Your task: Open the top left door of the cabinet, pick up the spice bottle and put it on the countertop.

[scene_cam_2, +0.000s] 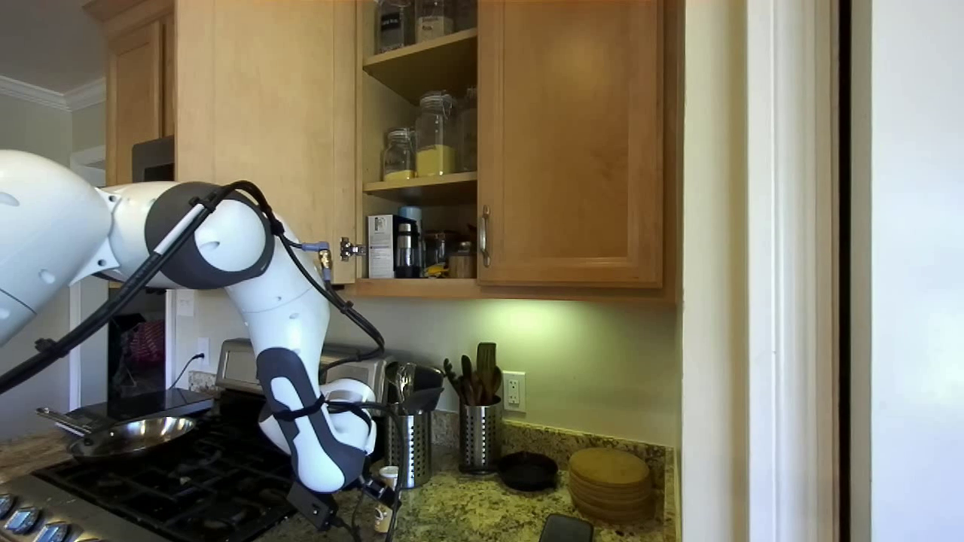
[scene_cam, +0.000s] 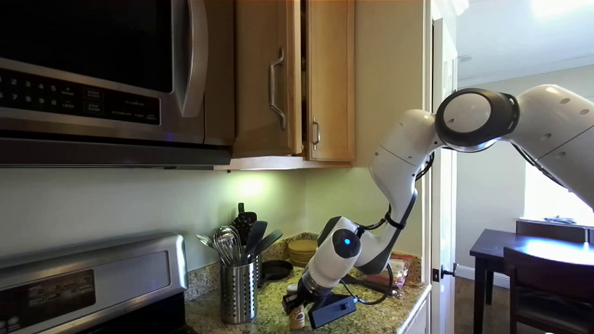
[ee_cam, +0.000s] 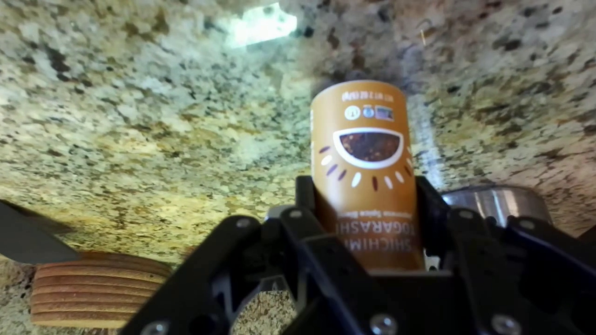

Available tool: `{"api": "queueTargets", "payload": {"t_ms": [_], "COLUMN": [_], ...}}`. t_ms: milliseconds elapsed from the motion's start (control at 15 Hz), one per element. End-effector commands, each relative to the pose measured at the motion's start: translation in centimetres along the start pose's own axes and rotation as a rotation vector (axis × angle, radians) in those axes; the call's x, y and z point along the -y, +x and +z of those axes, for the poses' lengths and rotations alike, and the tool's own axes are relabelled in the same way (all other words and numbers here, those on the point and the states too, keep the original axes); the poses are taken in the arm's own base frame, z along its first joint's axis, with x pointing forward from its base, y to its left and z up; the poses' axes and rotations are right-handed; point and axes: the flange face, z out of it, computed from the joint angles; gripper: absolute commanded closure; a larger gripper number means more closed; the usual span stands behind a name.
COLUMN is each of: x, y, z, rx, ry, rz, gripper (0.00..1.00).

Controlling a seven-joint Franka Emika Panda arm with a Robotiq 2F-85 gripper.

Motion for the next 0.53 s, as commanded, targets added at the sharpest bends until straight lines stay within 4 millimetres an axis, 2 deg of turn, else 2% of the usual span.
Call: {"api": "queueTargets", "payload": {"t_ms": [0, 67, 267, 467], "x": [-0.1, -0.3, -0.4, -0.7], "y": [0.1, 0.2, 0.3, 0.0], "z": [-0.5, -1.0, -2.4, -3.9], "rx": [0.004, 0.011, 0.018, 0.042], "ry": [0.005, 0.007, 0.019, 0.040], "rz": [0.011, 0.013, 0.011, -0.006], "gripper": [0.23, 0.21, 0.03, 0.00]}}
